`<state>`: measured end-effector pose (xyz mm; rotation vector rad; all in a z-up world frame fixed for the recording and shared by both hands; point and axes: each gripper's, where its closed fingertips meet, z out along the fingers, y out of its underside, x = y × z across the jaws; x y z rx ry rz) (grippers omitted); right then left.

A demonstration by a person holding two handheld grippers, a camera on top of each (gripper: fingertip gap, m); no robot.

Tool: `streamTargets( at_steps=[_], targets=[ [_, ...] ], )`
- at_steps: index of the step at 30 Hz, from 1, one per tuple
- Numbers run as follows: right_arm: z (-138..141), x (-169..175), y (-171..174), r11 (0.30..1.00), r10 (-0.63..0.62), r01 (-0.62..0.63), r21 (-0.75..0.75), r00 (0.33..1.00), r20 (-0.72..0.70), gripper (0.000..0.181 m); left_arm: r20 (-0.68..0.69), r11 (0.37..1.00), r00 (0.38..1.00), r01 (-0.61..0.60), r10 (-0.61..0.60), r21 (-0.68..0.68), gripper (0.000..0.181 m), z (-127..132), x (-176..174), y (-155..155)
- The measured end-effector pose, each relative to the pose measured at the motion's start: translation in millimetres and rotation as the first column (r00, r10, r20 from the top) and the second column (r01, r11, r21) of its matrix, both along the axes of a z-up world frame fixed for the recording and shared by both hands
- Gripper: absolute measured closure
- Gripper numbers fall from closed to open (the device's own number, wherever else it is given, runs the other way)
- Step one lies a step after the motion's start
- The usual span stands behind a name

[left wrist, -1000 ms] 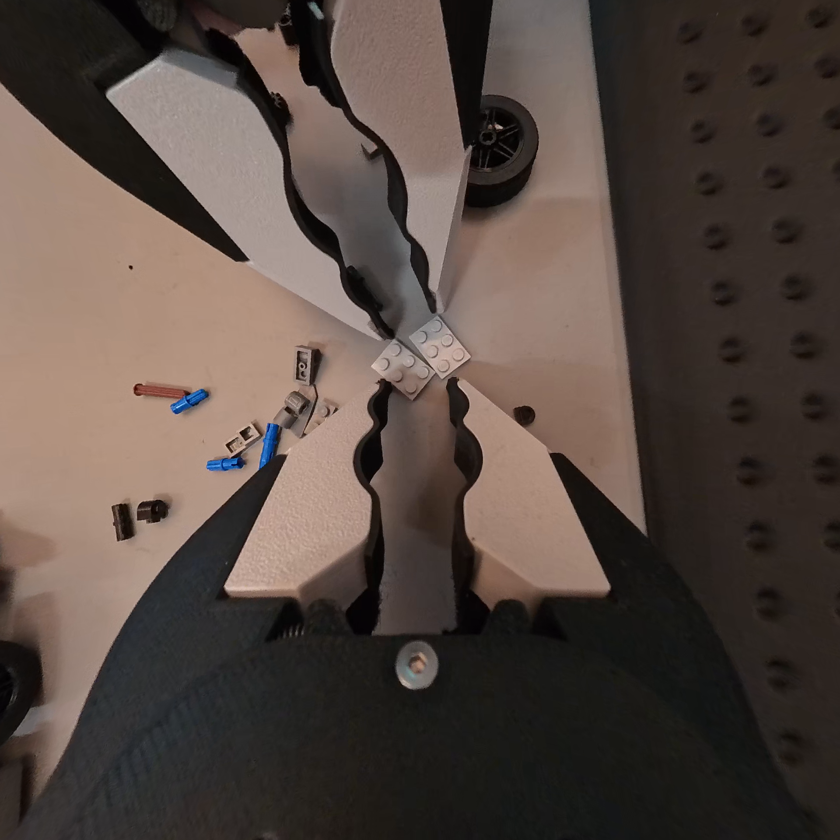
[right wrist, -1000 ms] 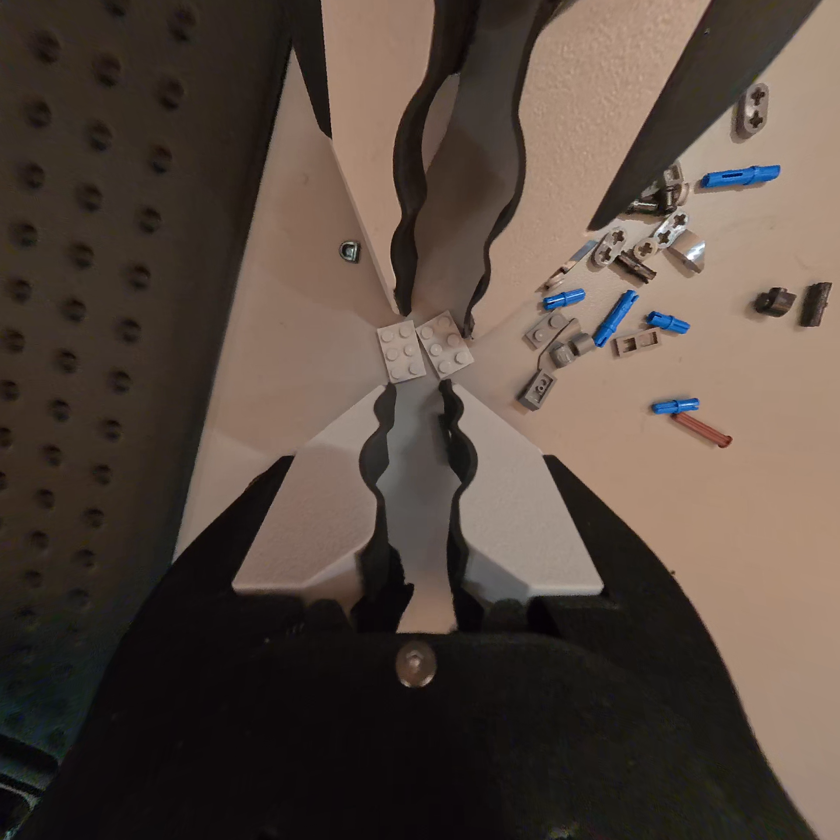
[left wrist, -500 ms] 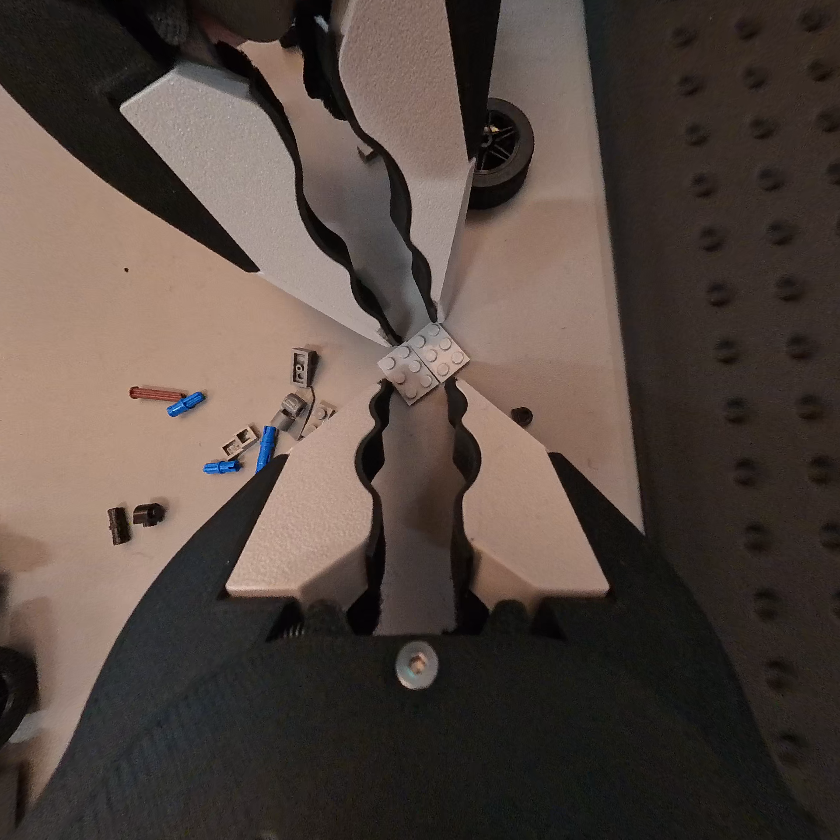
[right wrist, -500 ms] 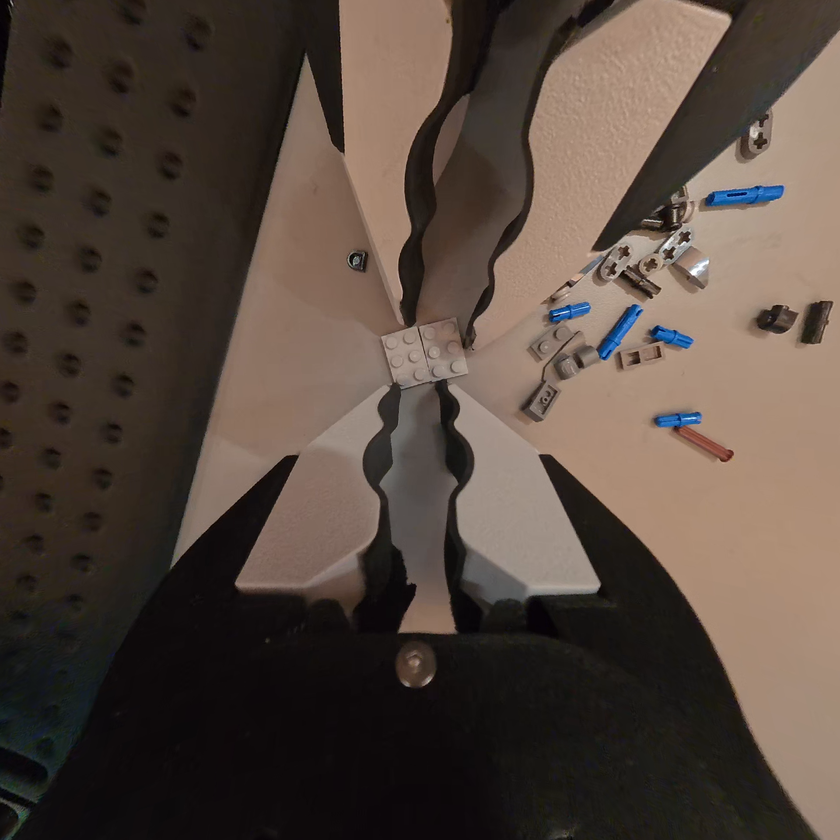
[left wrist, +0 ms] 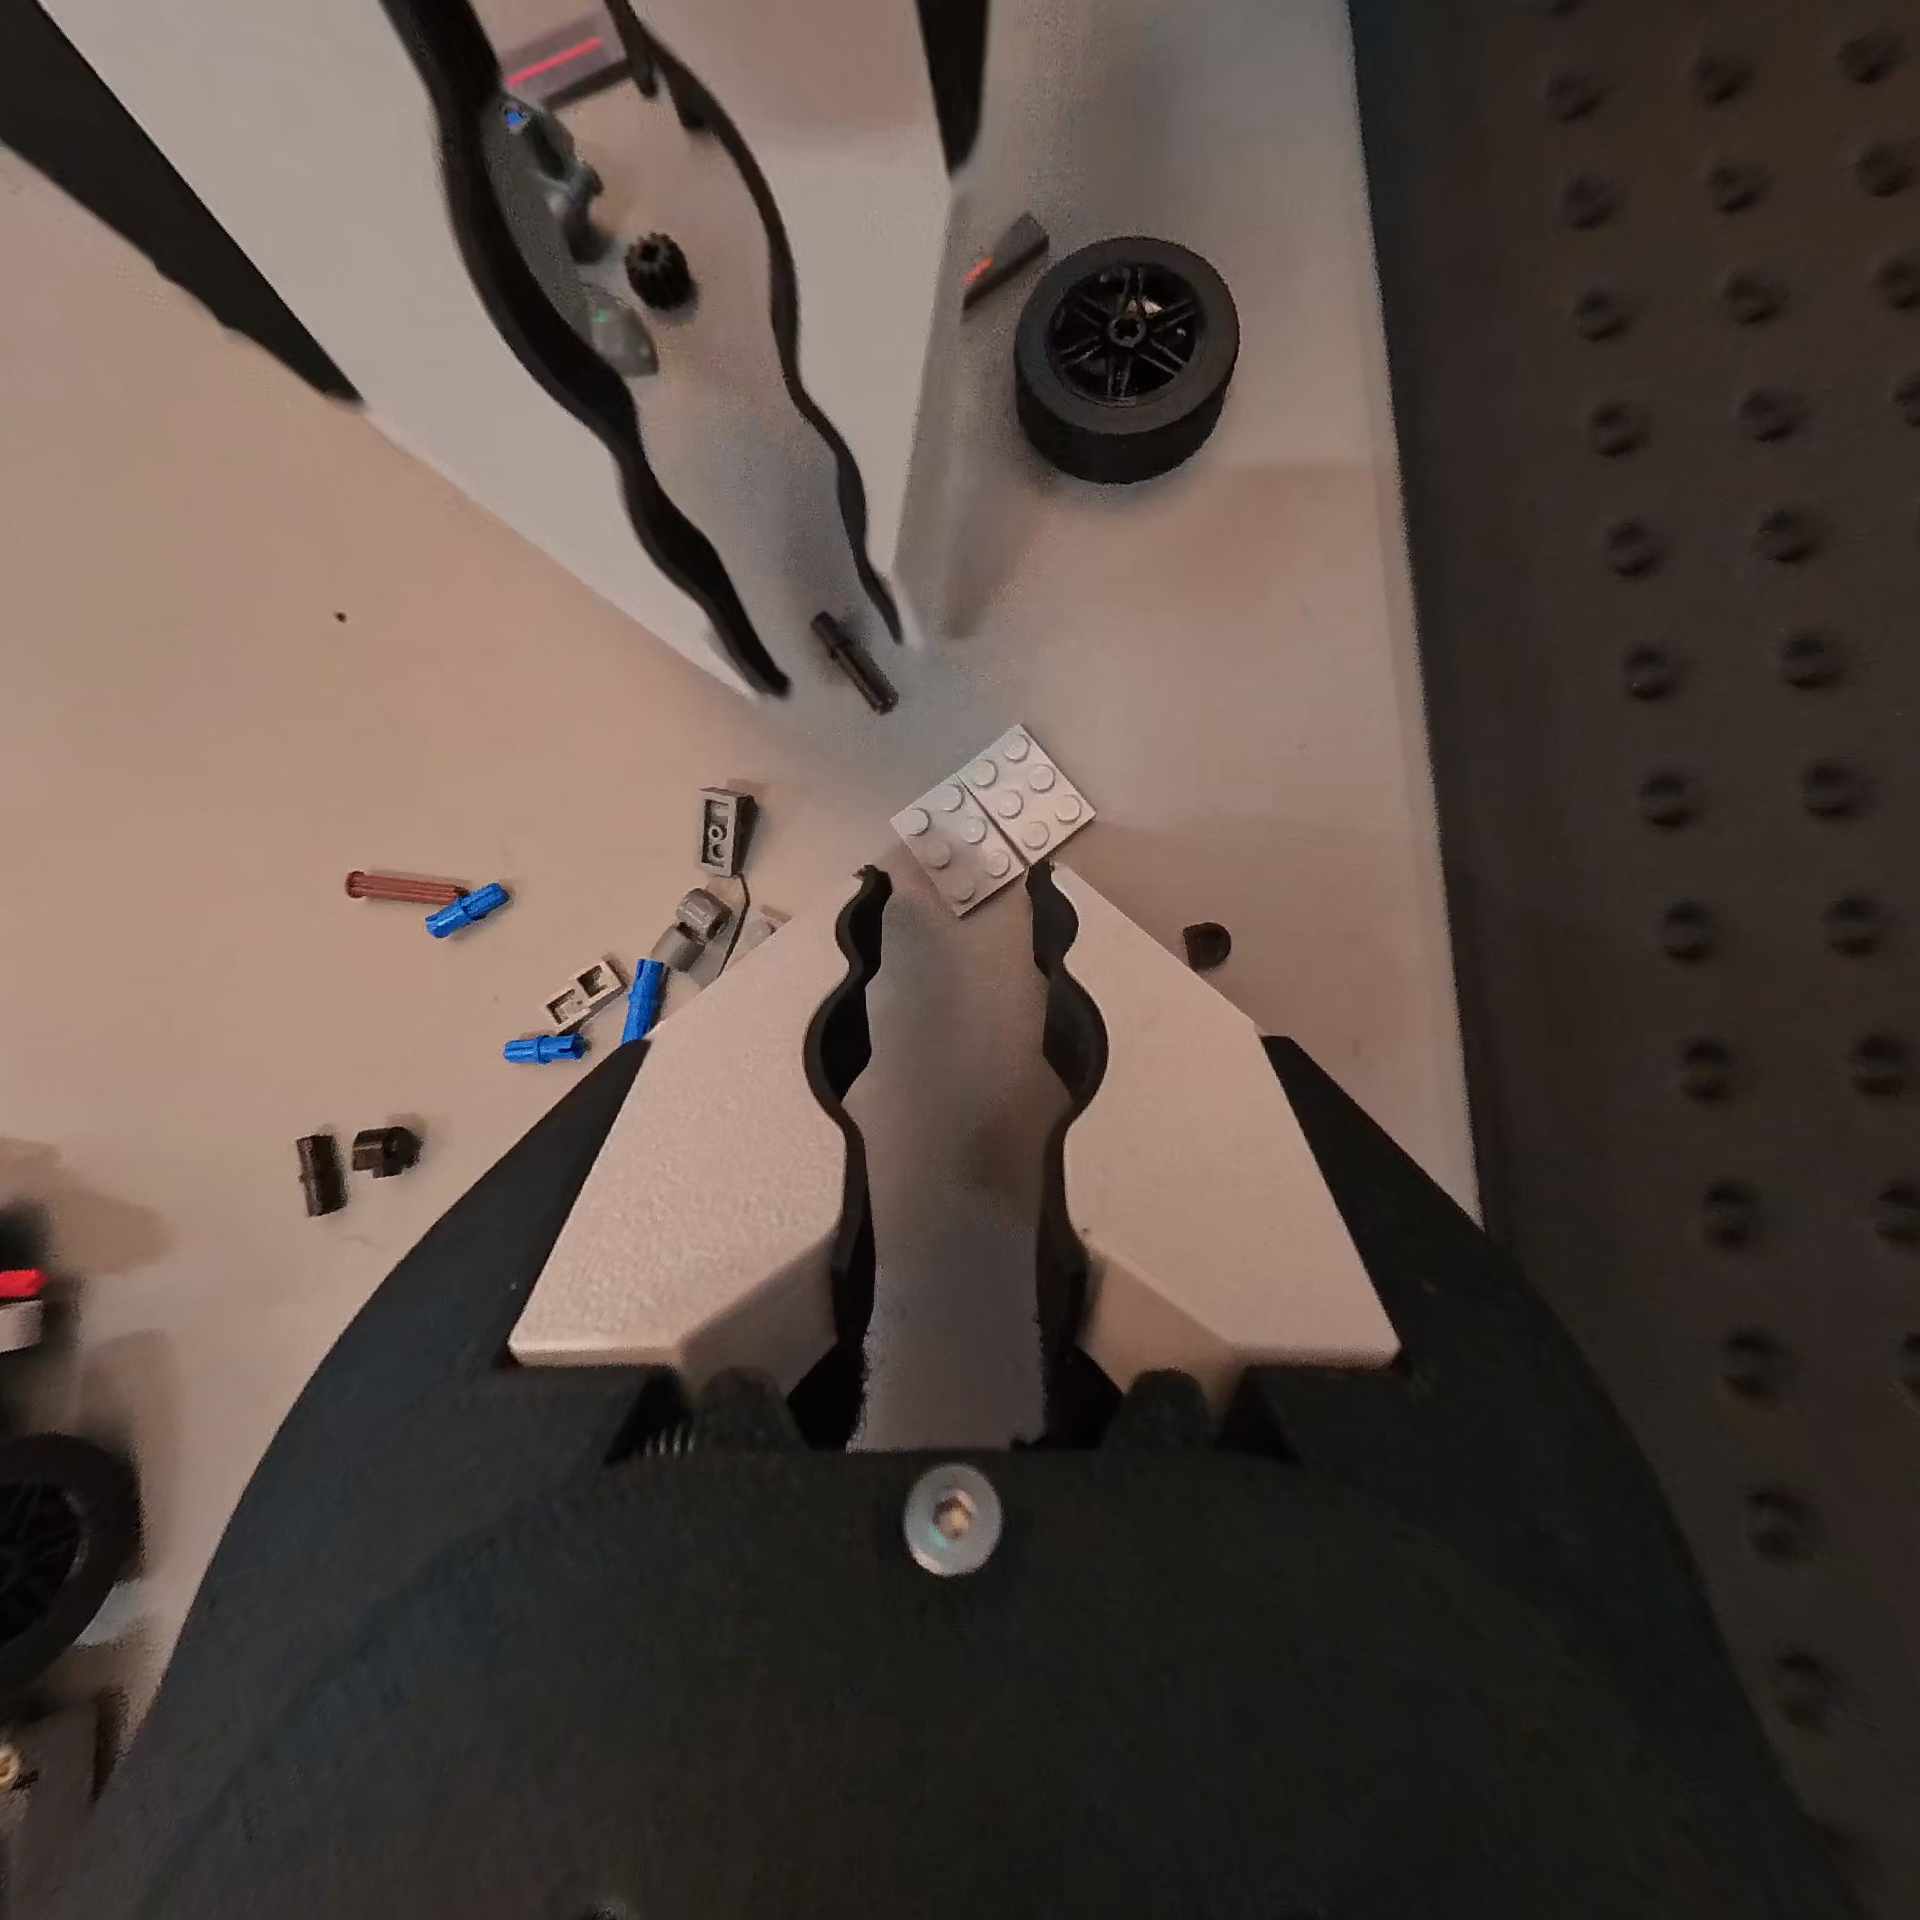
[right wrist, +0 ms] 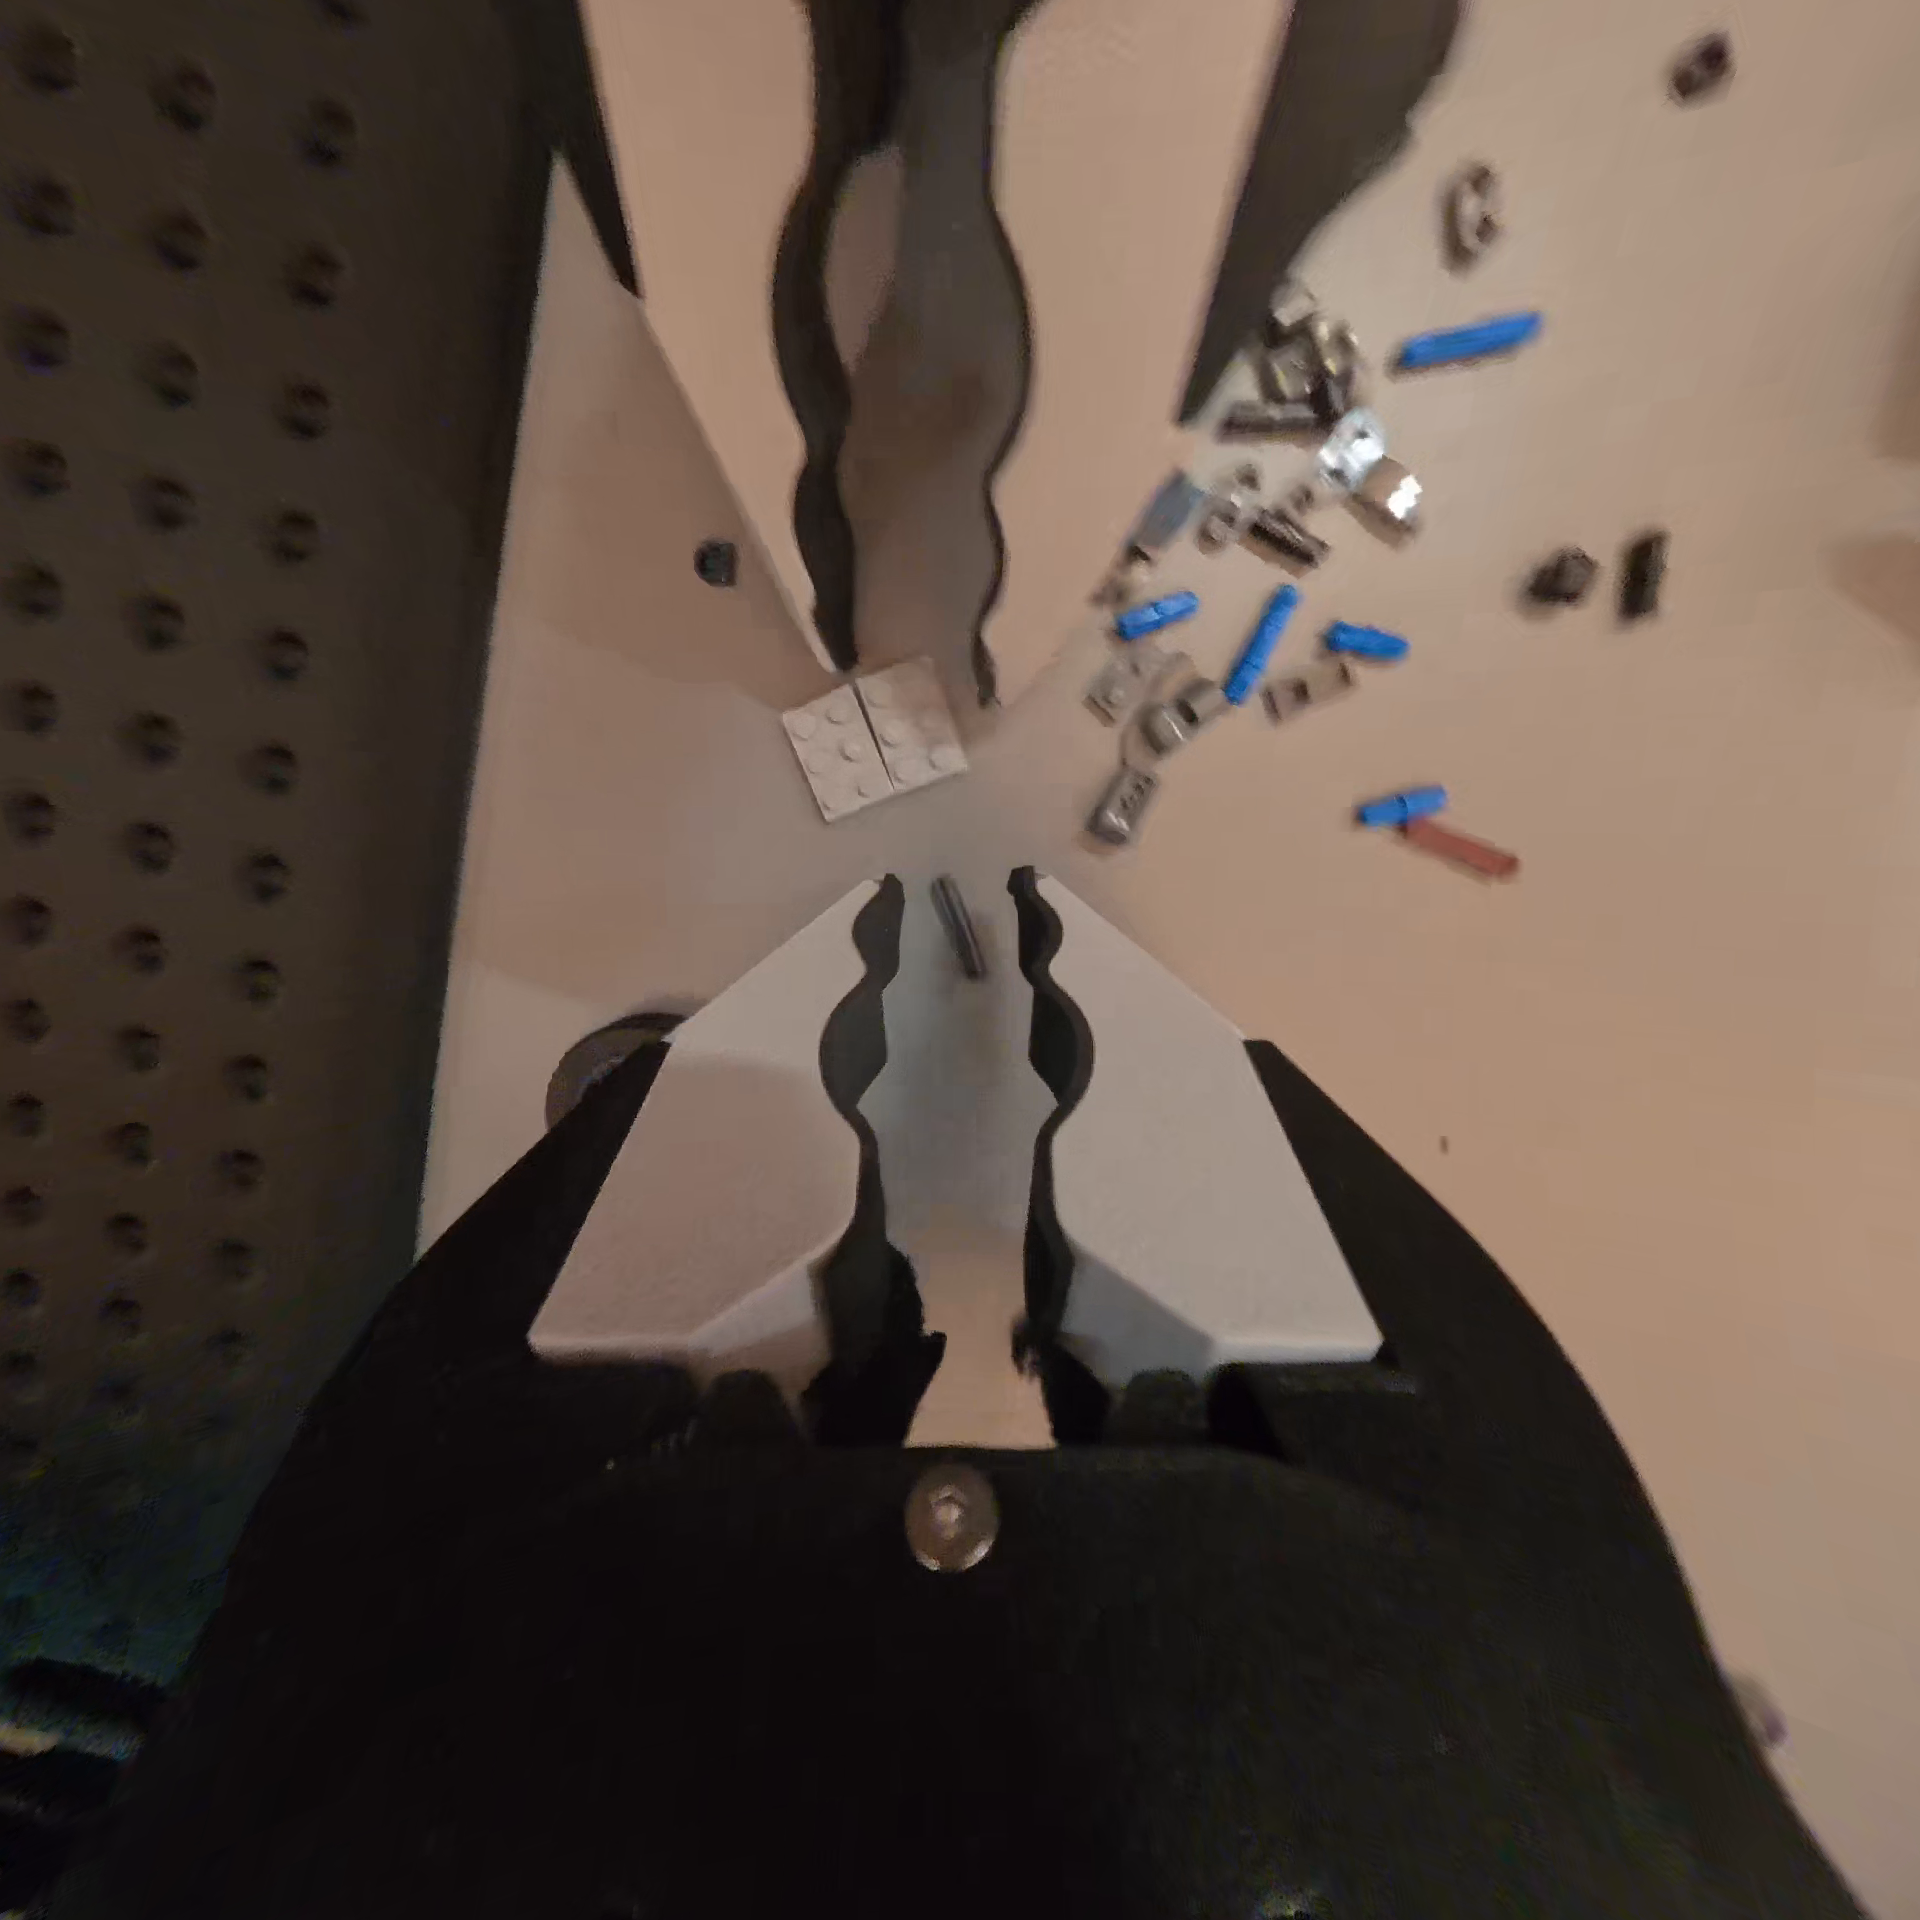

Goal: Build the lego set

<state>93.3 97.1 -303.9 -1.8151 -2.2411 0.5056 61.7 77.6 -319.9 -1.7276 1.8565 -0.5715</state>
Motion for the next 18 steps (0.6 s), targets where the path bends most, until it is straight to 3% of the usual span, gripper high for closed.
streamTargets(
  at_steps=[4,9,13,18],
  targets=[
    [12,29,0,0.984,-0.173,0.178,-0.026,0.977,0.125,0.156,-0.007,1.000,1.000,-0.002,0.003,0.028,0.155,9,-5,2],
    [-4,68,-20,0.921,-0.371,0.388,0.002,0.879,0.298,0.151,0.005,0.999,1.000,-0.006,0.006,0.048,0.156,16,-10,3],
    [-14,87,-14,0.852,-0.514,0.519,0.071,0.801,0.305,0.158,0.016,0.998,1.000,0.000,-0.001,0.057,0.157,18,-8,1],
    [-24,89,-16,0.803,-0.577,0.595,0.046,0.754,0.313,0.162,0.010,0.999,1.000,0.004,-0.005,0.055,0.157,15,-11,-2]
  ],
)
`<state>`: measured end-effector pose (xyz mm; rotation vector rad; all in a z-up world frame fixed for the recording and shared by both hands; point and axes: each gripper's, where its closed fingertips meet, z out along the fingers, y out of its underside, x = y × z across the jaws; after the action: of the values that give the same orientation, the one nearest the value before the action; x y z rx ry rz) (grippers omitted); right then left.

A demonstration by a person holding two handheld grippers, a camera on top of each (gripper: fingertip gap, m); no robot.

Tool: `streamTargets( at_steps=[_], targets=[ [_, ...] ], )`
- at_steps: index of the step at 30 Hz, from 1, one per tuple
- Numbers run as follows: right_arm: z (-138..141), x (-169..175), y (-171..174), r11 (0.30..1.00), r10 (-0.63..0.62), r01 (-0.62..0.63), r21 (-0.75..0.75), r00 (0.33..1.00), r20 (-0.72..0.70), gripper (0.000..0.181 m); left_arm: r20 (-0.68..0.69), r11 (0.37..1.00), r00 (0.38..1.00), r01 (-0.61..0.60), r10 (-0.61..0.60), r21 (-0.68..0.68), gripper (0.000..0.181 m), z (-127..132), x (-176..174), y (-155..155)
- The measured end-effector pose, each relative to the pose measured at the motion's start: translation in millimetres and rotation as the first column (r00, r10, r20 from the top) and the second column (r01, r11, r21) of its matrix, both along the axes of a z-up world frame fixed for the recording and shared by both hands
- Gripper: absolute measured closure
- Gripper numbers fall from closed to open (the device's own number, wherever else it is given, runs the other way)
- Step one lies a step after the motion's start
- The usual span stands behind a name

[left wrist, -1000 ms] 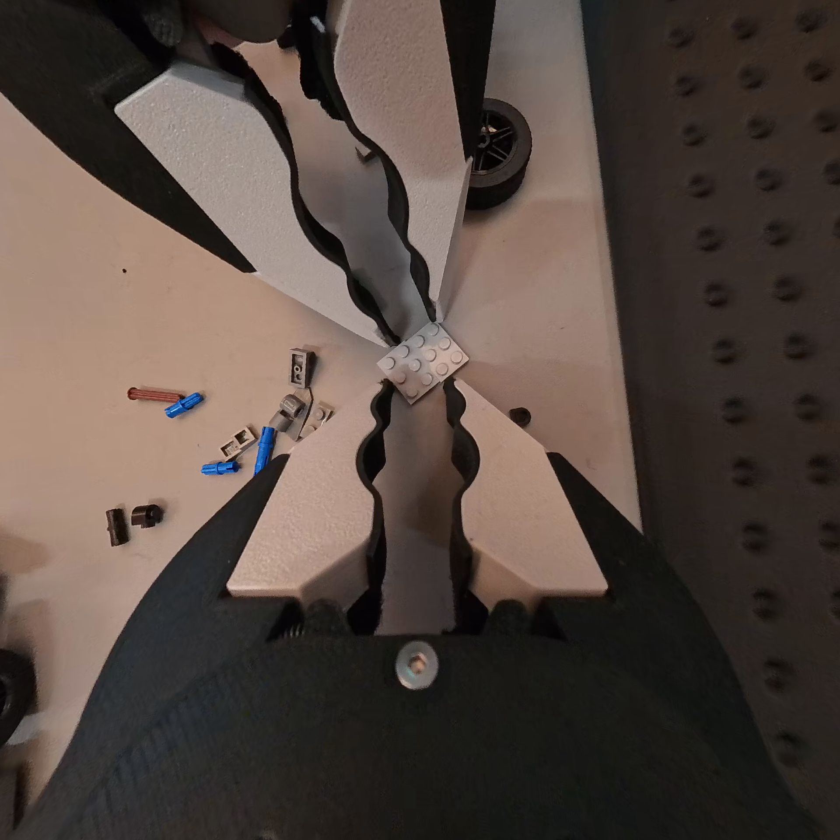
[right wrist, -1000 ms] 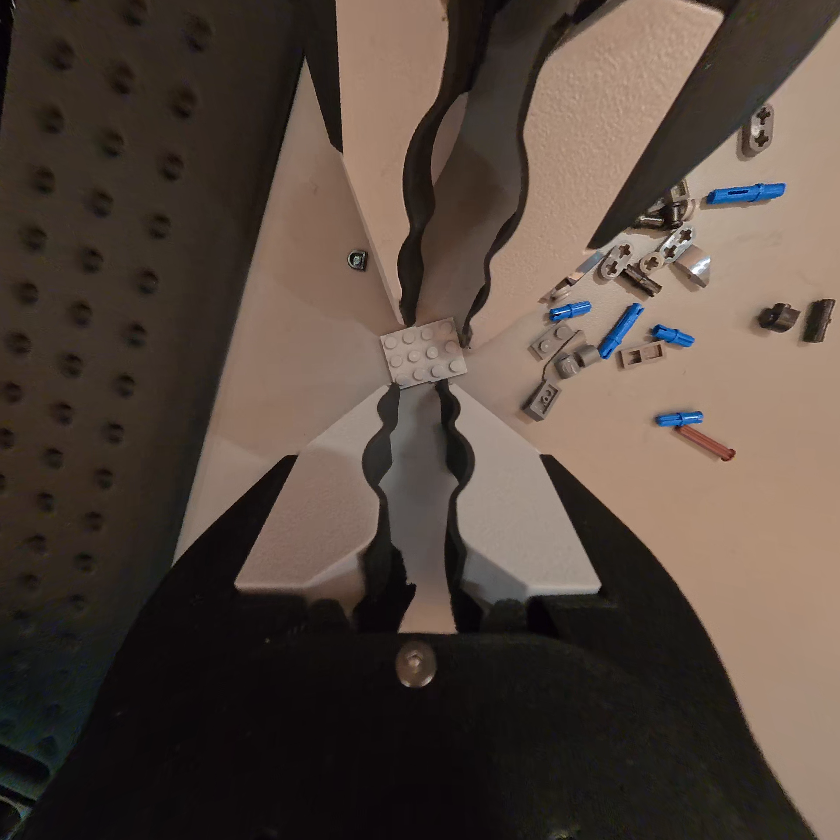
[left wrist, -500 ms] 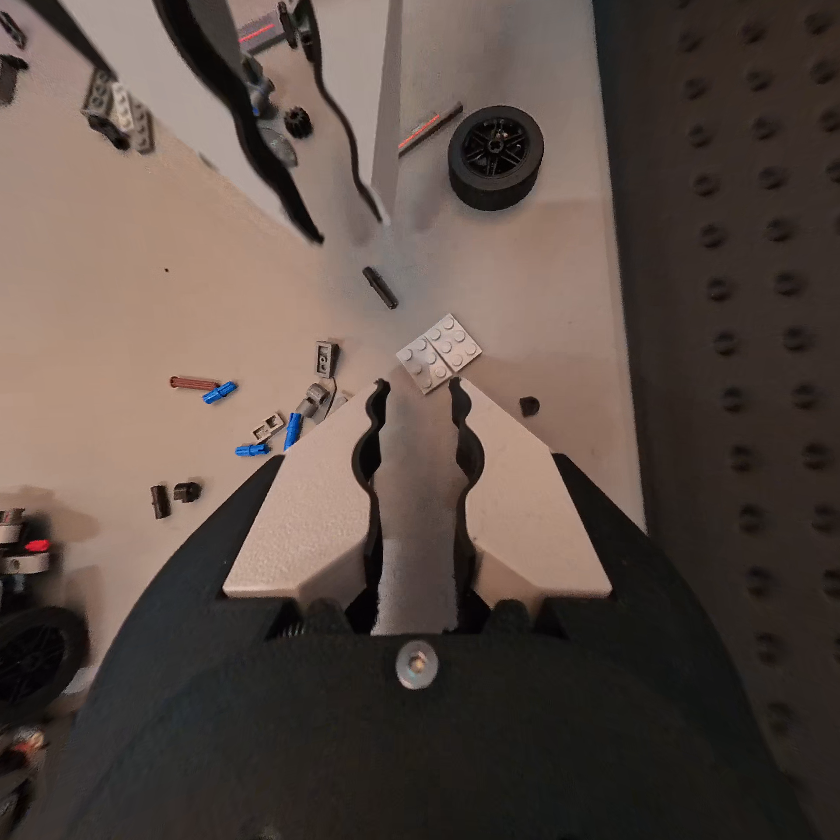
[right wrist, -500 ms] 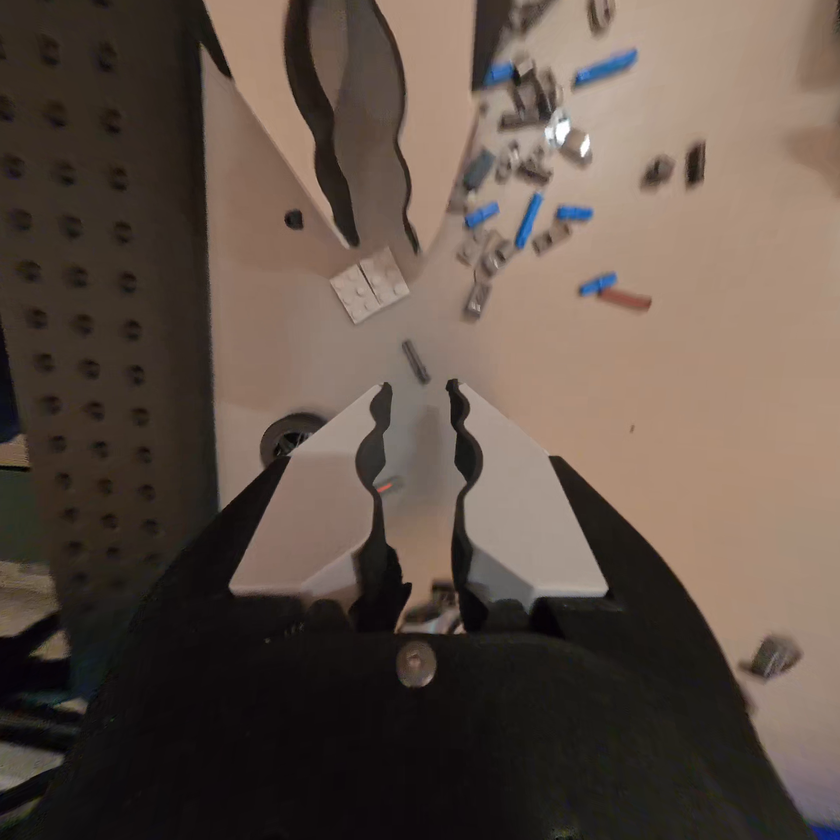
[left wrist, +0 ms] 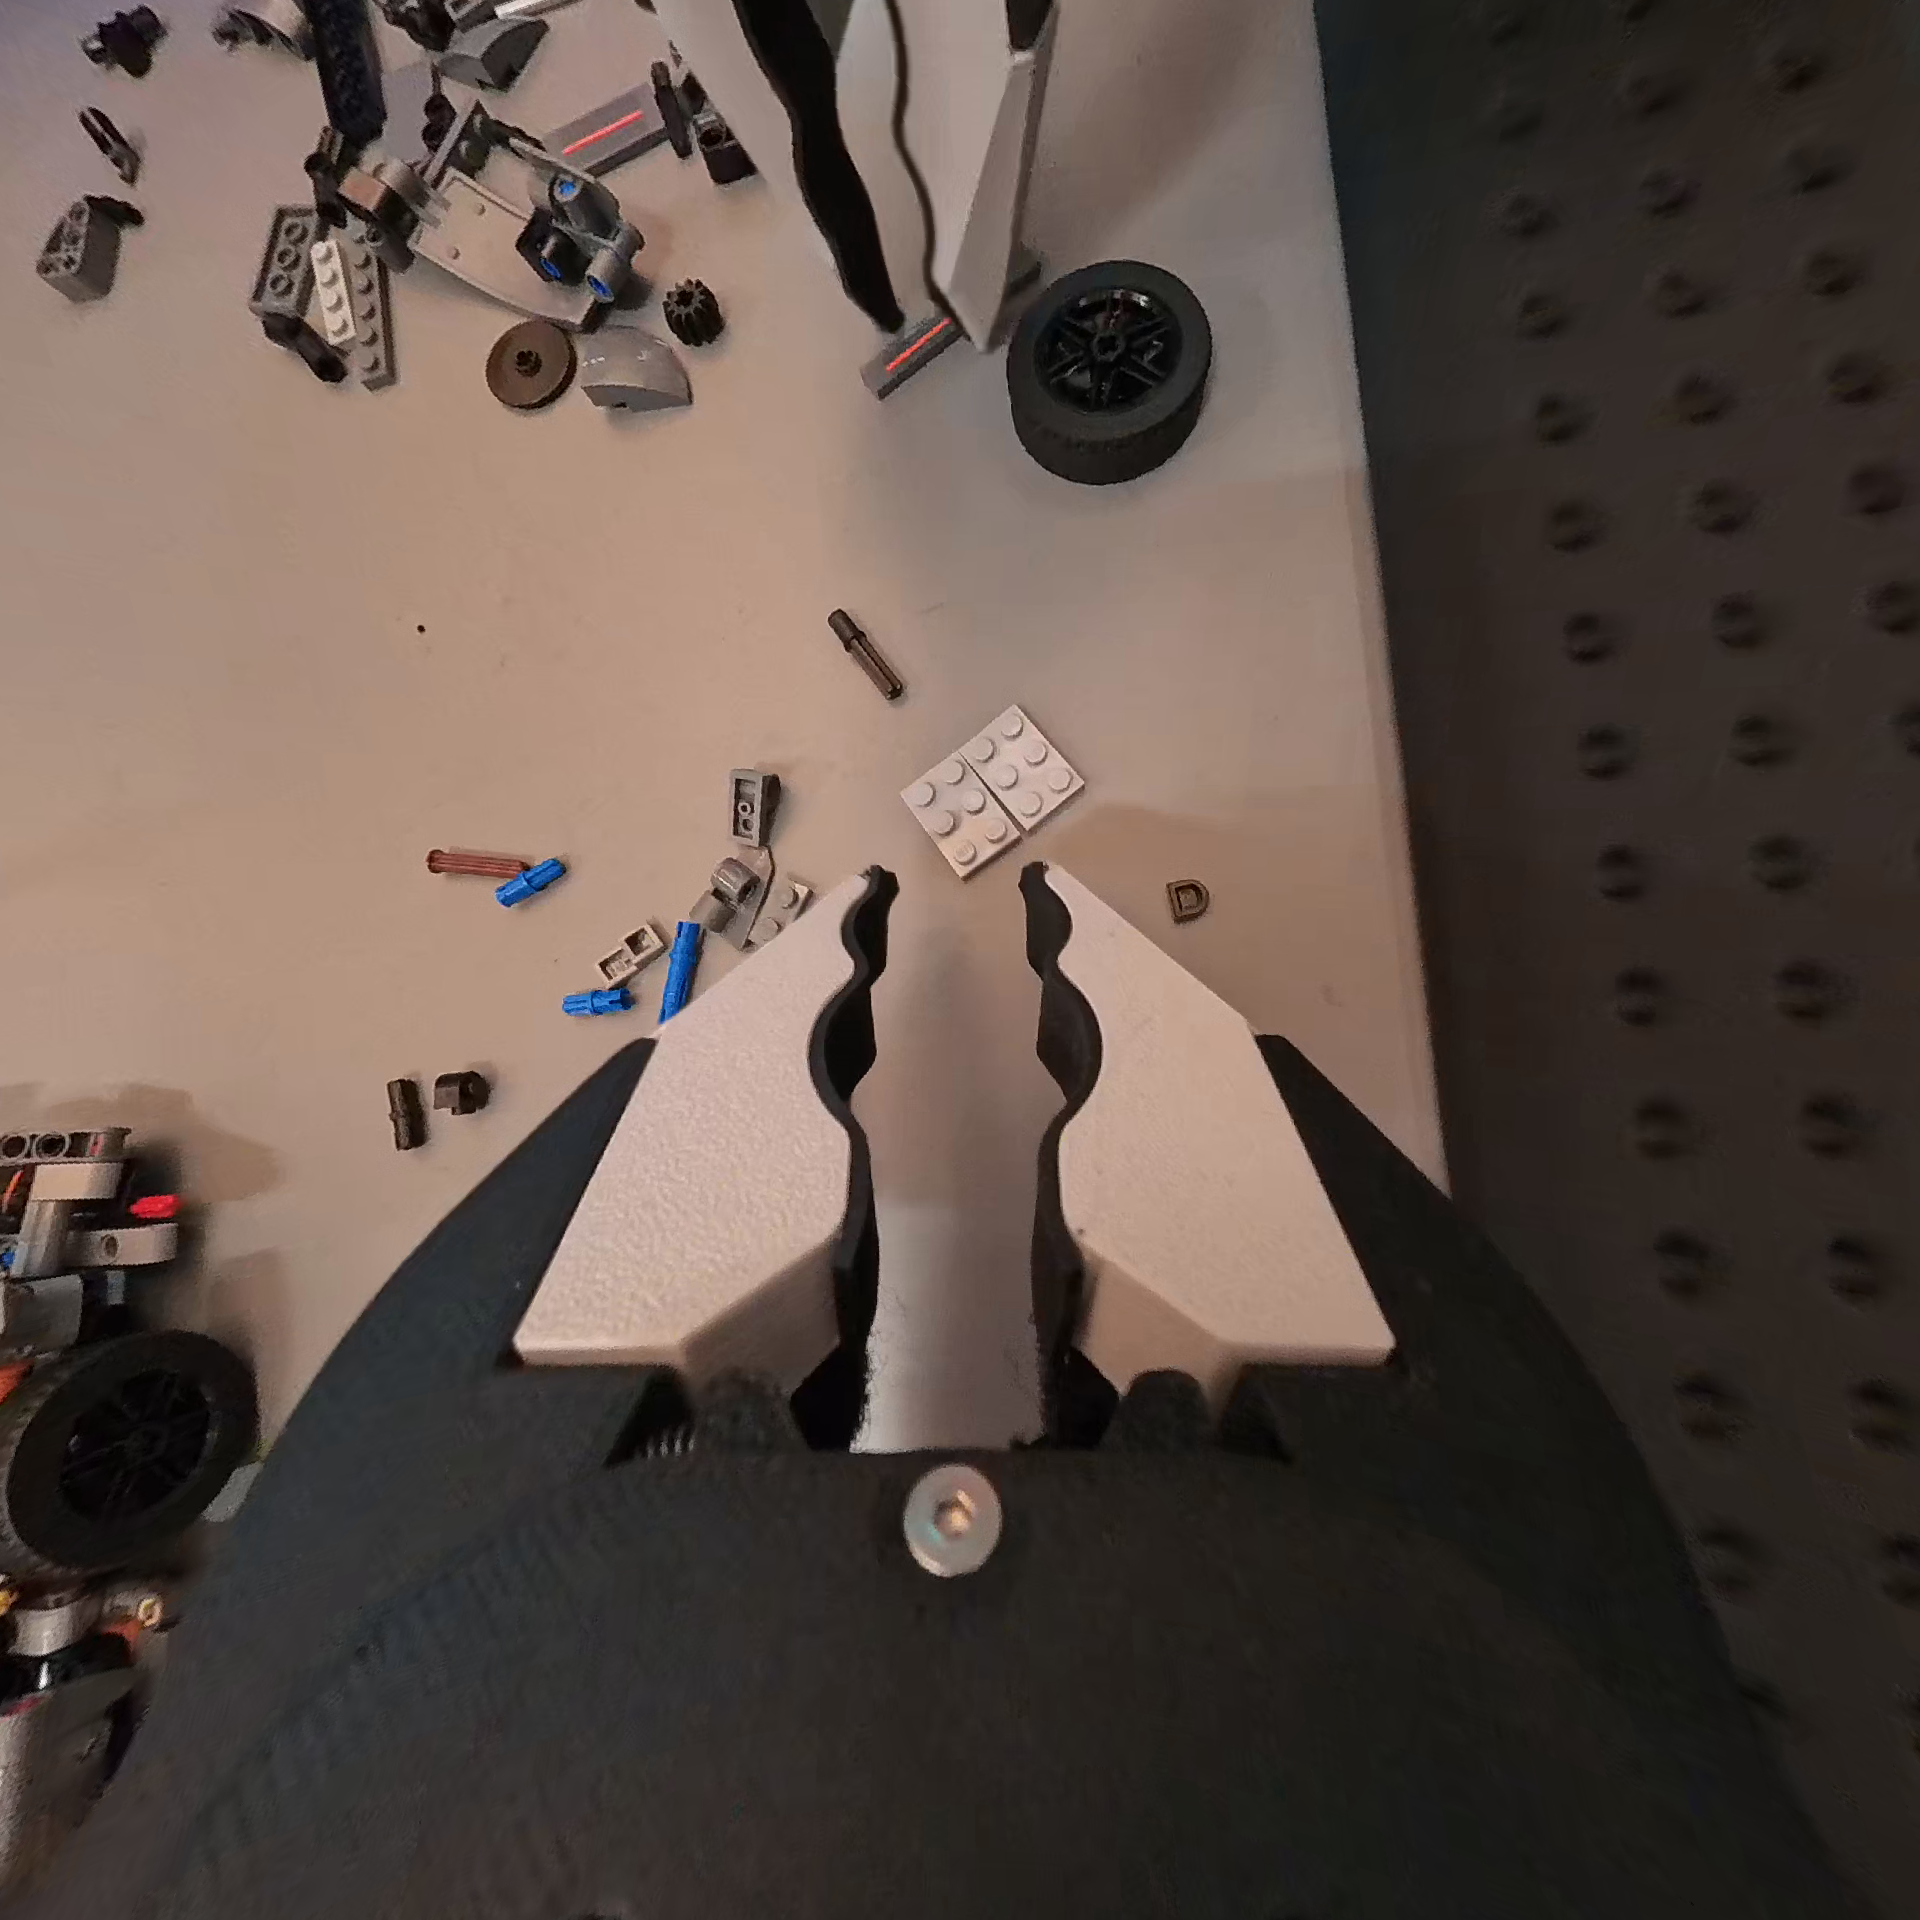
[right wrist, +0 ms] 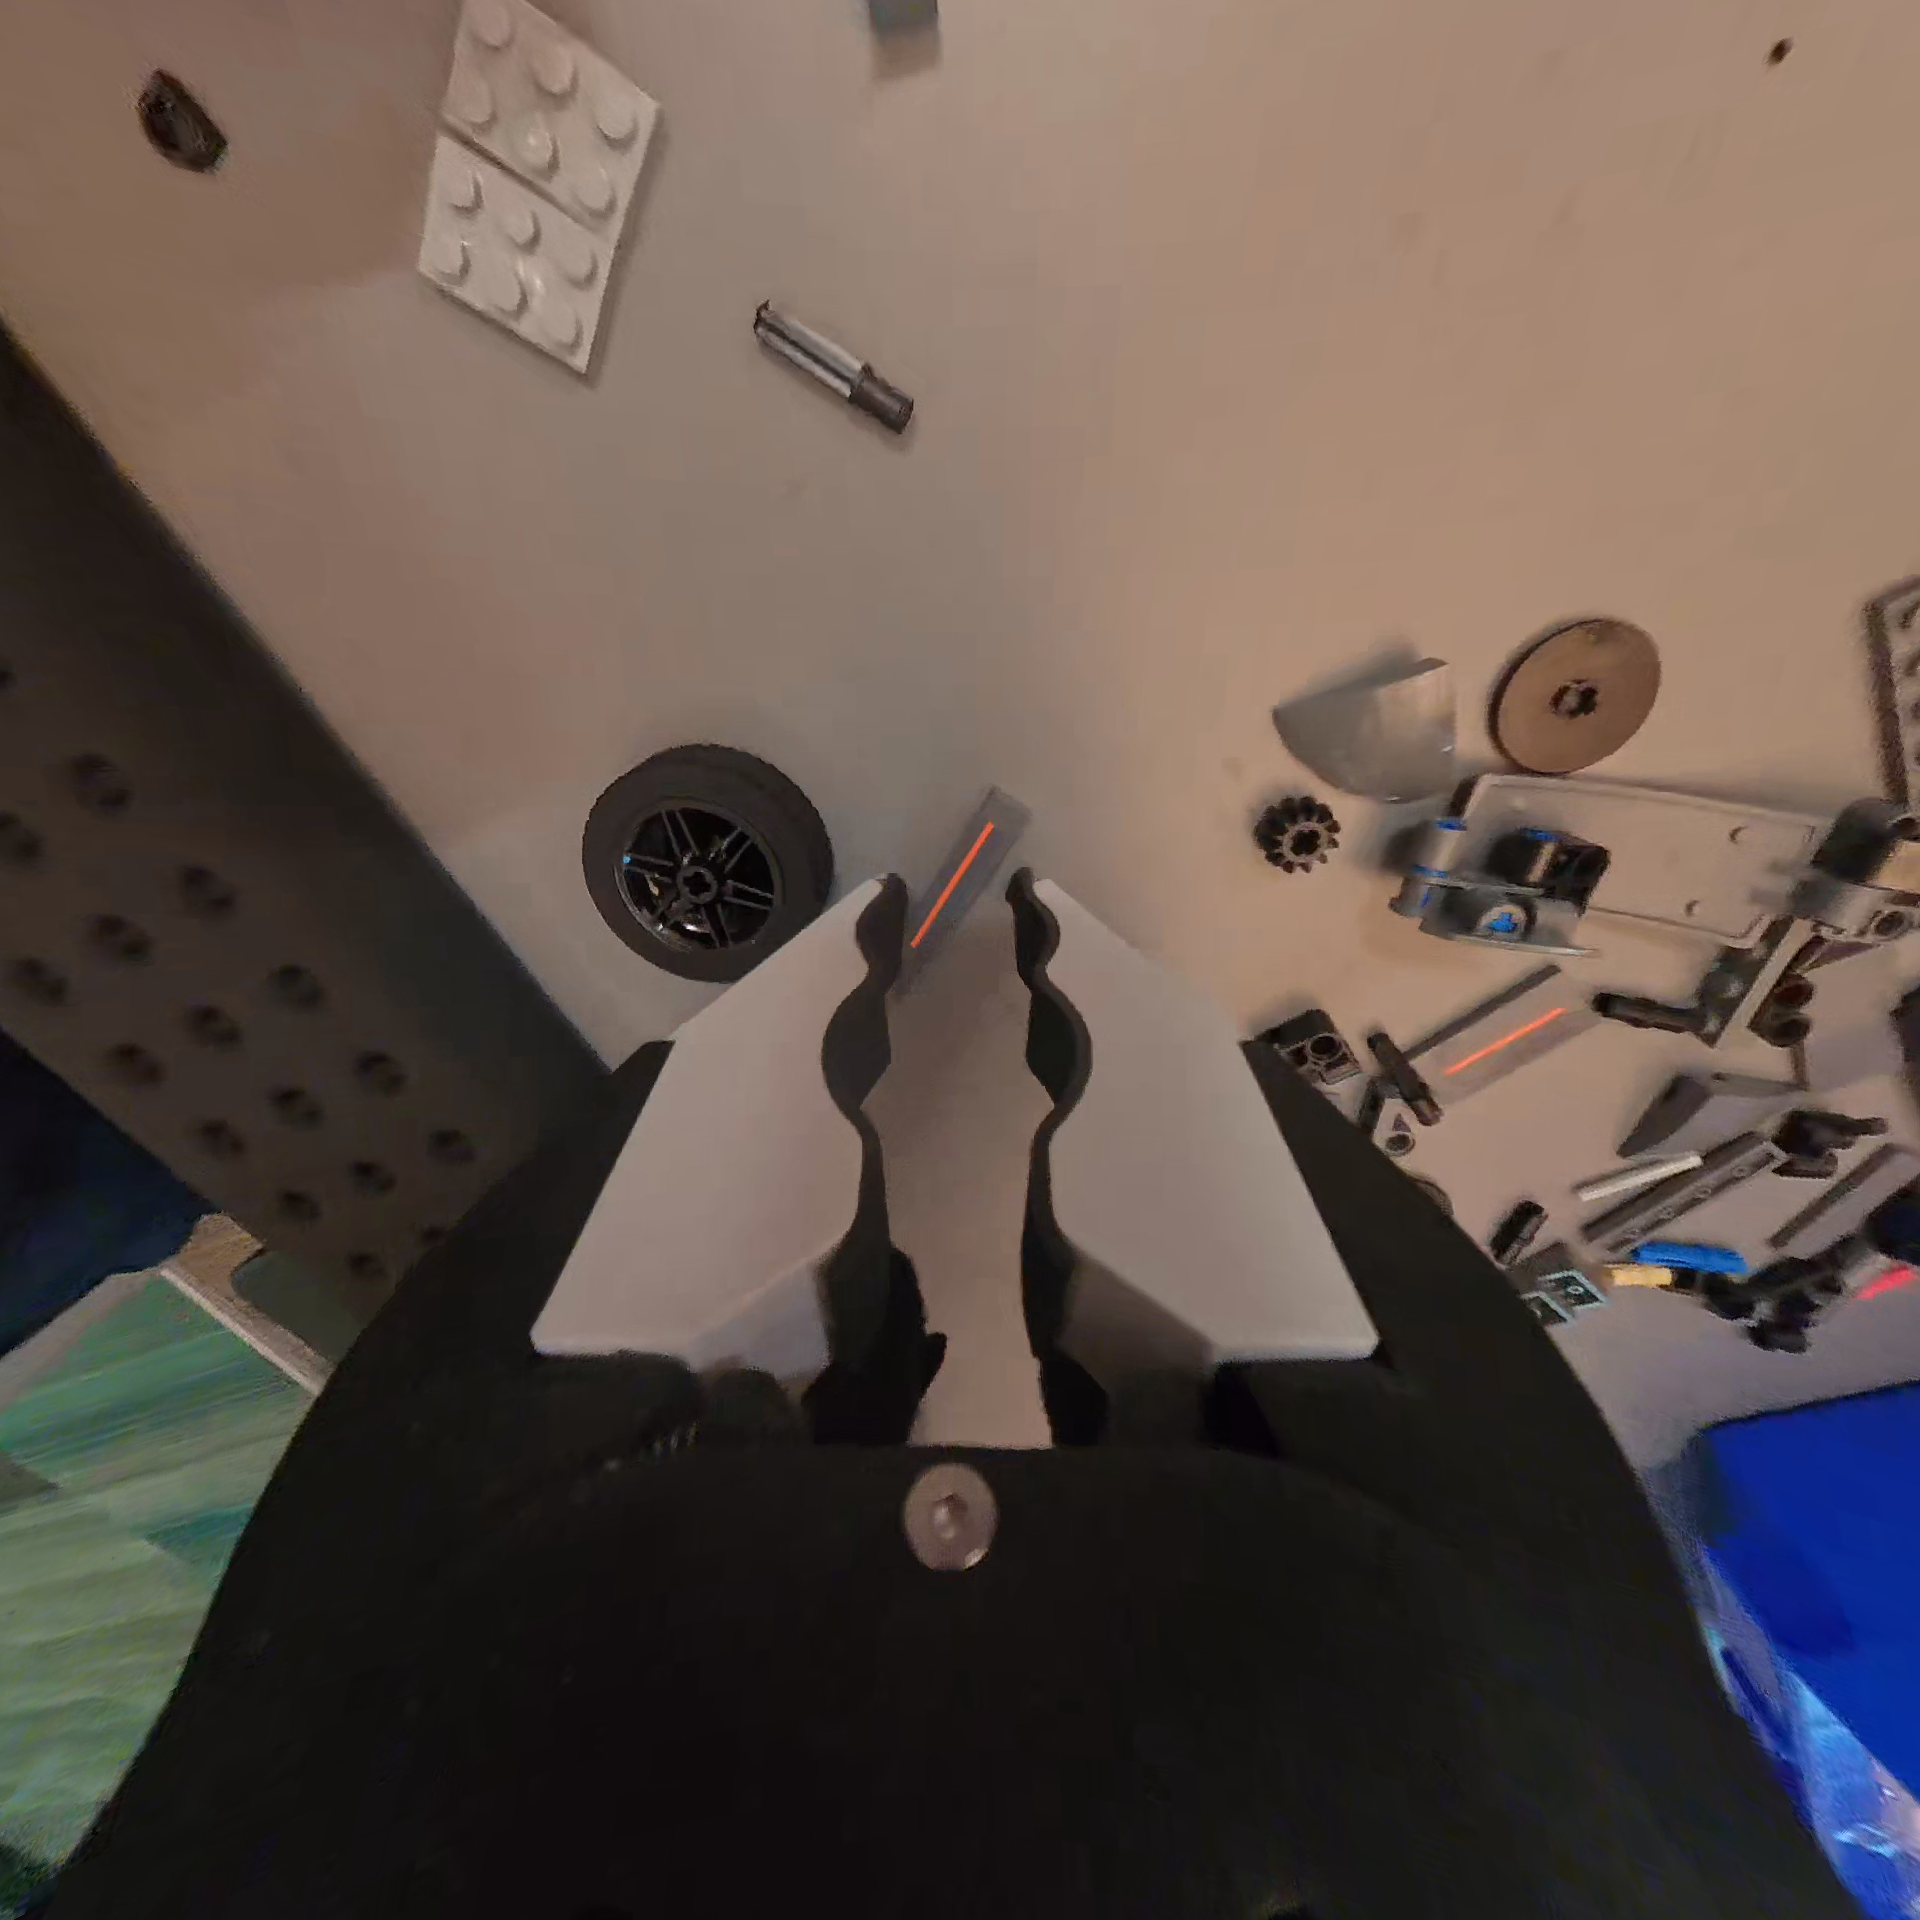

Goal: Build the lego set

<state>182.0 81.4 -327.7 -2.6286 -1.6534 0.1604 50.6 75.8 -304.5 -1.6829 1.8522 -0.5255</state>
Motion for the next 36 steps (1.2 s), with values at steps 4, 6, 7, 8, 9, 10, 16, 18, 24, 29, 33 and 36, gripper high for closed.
streamTargets(
  at_steps=[4,6,7,8,9,10,16,18,24,29,33,36],
  targets=[
    [-1,2,5,1.000,-0.009,0.009,0.025,1.000,0.010,0.175,0.003,1.000,1.000,0.002,-0.002,-0.005,0.157,-2,-1,-1],
    [-1,2,5,0.999,-0.004,0.004,0.034,1.000,0.009,0.176,0.001,1.000,1.000,0.006,-0.006,-0.005,0.157,-3,-1,-1],
    [0,2,5,0.999,-0.006,0.006,0.035,1.000,0.005,0.176,-0.001,1.000,1.000,0.008,-0.008,-0.005,0.157,-4,-2,-1],
    [1,1,5,0.999,-0.013,0.013,0.037,1.000,-0.007,0.176,0.000,1.000,1.000,0.010,-0.010,-0.005,0.157,-4,-2,-1],
    [5,-1,7,0.999,-0.023,0.024,0.048,0.999,-0.026,0.176,0.002,1.000,1.000,0.010,-0.010,-0.006,0.157,-5,-3,-1],
    [11,-6,10,0.997,-0.032,0.036,0.066,0.998,-0.053,0.176,0.004,1.000,1.000,0.010,-0.010,-0.006,0.157,-5,-4,-1],
    [47,-70,5,0.996,-0.040,0.059,0.061,0.959,-0.282,0.176,0.026,1.000,1.000,0.010,-0.010,-0.006,0.158,-5,-4,2],
    [45,-86,2,0.997,-0.045,0.060,0.041,0.954,-0.295,0.176,0.036,1.000,0.999,0.016,-0.015,-0.003,0.157,-4,-2,0],
    [33,-108,-7,0.996,-0.090,0.082,-0.039,0.952,-0.292,0.176,0.006,0.999,1.000,0.026,-0.026,0.018,0.157,-12,1,-3],
    [20,-110,-9,0.989,-0.141,0.124,-0.081,0.955,-0.260,0.176,-0.005,0.999,0.999,0.051,-0.051,-0.009,0.157,-18,3,-8],
    [14,-113,-10,0.982,-0.174,0.150,-0.114,0.953,-0.248,0.176,0.000,0.998,0.998,0.060,-0.060,-0.024,0.157,-19,5,-11],
    [15,-115,-9,0.982,-0.175,0.149,-0.117,0.951,-0.254,0.176,0.004,0.998,0.998,0.059,-0.059,-0.023,0.157,-19,4,-11]
  ],
)
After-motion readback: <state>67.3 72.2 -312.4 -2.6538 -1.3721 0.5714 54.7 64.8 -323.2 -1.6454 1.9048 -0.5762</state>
